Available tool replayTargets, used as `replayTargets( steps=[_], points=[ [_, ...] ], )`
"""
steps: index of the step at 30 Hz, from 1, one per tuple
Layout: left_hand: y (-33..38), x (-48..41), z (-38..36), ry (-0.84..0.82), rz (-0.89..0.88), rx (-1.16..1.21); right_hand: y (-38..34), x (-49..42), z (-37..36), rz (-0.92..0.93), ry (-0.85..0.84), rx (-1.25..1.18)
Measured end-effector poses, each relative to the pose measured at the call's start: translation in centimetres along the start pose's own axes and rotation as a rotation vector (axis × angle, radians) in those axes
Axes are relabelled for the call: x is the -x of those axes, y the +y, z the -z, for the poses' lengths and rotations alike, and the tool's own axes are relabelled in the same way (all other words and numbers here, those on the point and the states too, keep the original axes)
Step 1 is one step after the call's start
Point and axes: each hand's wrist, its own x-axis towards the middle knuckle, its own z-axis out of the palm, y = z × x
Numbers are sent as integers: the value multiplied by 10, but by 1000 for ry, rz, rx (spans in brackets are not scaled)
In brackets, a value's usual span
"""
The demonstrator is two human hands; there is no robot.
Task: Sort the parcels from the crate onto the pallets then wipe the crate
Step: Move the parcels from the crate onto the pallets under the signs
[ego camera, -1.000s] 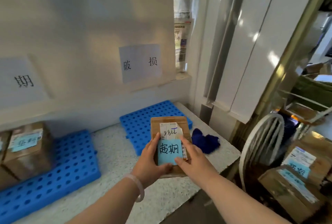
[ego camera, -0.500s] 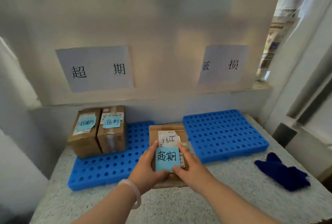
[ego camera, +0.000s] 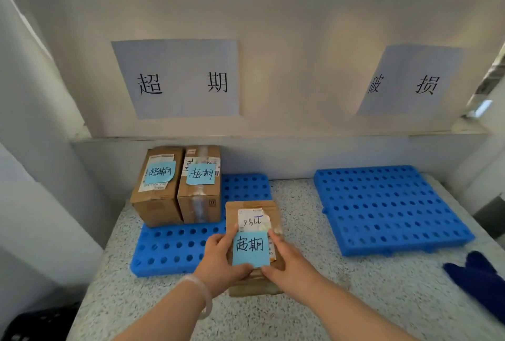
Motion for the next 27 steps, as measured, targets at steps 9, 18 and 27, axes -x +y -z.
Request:
replayTargets(
  steps=[9,18,27],
  points=[
    [-24,-31,5,-23,46,-76,4,-44,-15,-23,-70,1],
    [-31,-41,7,55,-14,-91,5,-65,-18,27,-27,128],
    [-50,15,-12,104,-302,-541,26,-23,-34,335,143,741]
  ],
)
